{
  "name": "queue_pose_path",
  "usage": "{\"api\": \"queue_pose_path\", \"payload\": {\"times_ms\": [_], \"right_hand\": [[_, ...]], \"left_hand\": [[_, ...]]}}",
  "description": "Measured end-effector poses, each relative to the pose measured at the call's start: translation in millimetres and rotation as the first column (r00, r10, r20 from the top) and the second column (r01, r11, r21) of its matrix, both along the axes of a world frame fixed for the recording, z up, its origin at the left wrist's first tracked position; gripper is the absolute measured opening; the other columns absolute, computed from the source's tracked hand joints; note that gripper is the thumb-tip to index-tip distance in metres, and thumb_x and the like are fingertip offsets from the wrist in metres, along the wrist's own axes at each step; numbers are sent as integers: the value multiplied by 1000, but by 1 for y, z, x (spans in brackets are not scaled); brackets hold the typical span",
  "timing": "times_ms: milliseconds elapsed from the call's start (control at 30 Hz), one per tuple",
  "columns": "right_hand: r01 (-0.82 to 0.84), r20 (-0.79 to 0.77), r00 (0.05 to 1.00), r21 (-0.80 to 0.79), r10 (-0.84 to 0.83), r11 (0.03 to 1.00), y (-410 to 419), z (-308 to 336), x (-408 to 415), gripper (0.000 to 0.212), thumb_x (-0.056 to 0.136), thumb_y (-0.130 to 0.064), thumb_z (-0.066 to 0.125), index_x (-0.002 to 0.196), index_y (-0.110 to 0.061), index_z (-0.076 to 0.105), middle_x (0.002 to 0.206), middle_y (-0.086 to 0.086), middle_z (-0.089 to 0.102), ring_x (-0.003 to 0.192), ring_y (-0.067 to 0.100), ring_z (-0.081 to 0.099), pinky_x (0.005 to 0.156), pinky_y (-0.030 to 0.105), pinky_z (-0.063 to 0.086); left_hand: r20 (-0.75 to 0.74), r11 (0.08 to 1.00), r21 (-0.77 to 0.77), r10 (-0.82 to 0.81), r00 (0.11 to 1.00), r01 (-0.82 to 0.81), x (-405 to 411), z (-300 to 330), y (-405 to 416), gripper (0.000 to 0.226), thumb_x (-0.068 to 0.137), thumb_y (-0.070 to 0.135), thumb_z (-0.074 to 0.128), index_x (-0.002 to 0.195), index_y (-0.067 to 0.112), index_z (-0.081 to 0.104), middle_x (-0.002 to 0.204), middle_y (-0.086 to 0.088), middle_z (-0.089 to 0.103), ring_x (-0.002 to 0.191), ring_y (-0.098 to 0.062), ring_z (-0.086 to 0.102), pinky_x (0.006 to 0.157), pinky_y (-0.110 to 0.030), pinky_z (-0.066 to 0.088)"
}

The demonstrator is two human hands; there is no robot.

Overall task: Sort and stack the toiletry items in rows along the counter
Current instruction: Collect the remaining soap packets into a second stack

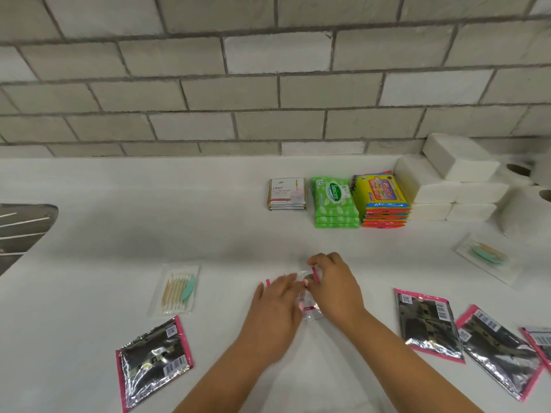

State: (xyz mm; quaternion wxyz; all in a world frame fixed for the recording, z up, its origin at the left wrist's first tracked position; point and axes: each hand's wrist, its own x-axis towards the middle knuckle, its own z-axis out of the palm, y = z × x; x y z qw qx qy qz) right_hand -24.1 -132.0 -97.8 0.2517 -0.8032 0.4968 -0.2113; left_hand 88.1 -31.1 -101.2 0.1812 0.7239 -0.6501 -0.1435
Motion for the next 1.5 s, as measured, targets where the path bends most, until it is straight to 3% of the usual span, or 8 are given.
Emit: {"api": "queue_pose_path", "payload": {"times_ms": [100, 267, 467, 600, 733, 900, 1133, 1500], "right_hand": [[-120, -134, 987, -222, 92, 968, -3, -2, 4, 17, 79, -17, 65, 93, -27, 69, 98, -8, 66, 94, 21, 57, 73, 32, 42], [-281, -302, 938, -386, 168, 879, -6, -9, 33, 28, 58, -22, 61, 81, -35, 70, 76, -19, 68, 71, 10, 61, 63, 25, 39], [-333, -367, 911, -382, 189, 862, -24, -8, 81, 41, 66, -21, 36, 85, -24, 73, 71, -10, 68, 63, 16, 59, 63, 28, 29], [-389, -478, 850, -289, 220, 875, -43, -8, 112, 37, 67, -26, 42, 85, -24, 74, 84, -11, 71, 66, 16, 60, 64, 31, 23], [-346, -472, 868, -352, 154, 870, -56, -5, 141, 23, 66, -40, 64, 81, -24, 72, 79, -10, 68, 70, 18, 59, 66, 32, 24], [-300, -444, 888, -357, 122, 884, -68, -8, 166, 30, 78, -34, 43, 68, -23, 69, 65, -7, 66, 67, 19, 58, 66, 34, 26], [-296, -528, 830, -143, 181, 944, -88, 10, 184, 39, 97, -16, 36, 136, -11, 38, 137, 8, 43, 124, 27, 41, 90, 39, 42], [-206, -523, 836, -20, 165, 978, -101, 14, 205, 45, 98, -14, 32, 142, -8, 25, 149, 11, 28, 120, 31, 50, 83, 39, 46]], "left_hand": [[254, 997, 42, 45, 966, -57, 0, -2, -10, 59, 91, 35, 13, 145, 24, 34, 155, 11, 17, 143, -14, 27, 113, -51, 19], [294, 982, 172, 24, 955, -78, 44, -3, -29, 53, 101, 18, 26, 151, 24, 8, 159, 8, 0, 147, -12, -1, 117, -47, 1], [457, 979, 183, -5, 889, -89, 92, 2, -48, 61, 61, 18, 76, 121, 16, 63, 128, 1, 61, 114, -19, 62, 81, -58, 50], [365, 962, 242, 29, 930, -125, 122, 1, -73, 56, 101, 18, 30, 151, 21, 5, 159, 6, -4, 147, -14, -3, 115, -54, -1], [331, 965, 226, 49, 942, -130, 148, 5, -96, 55, 102, 19, 26, 151, 22, 1, 159, 8, -8, 147, -13, -9, 116, -51, -2], [361, 977, 179, 45, 932, -116, 172, 2, -125, 52, 102, 20, 23, 151, 21, 5, 159, 5, -8, 147, -15, -8, 116, -50, 2], [321, 974, 162, 99, 942, -158, 188, -2, -160, 49, 102, 24, 24, 150, 20, 14, 160, 5, 5, 147, -14, 0, 116, -50, 3], [315, 968, 193, 92, 944, -159, 201, -4, -184, 50, 103, 25, 22, 151, 17, 10, 160, 3, 2, 147, -17, -5, 116, -55, 3]]}}
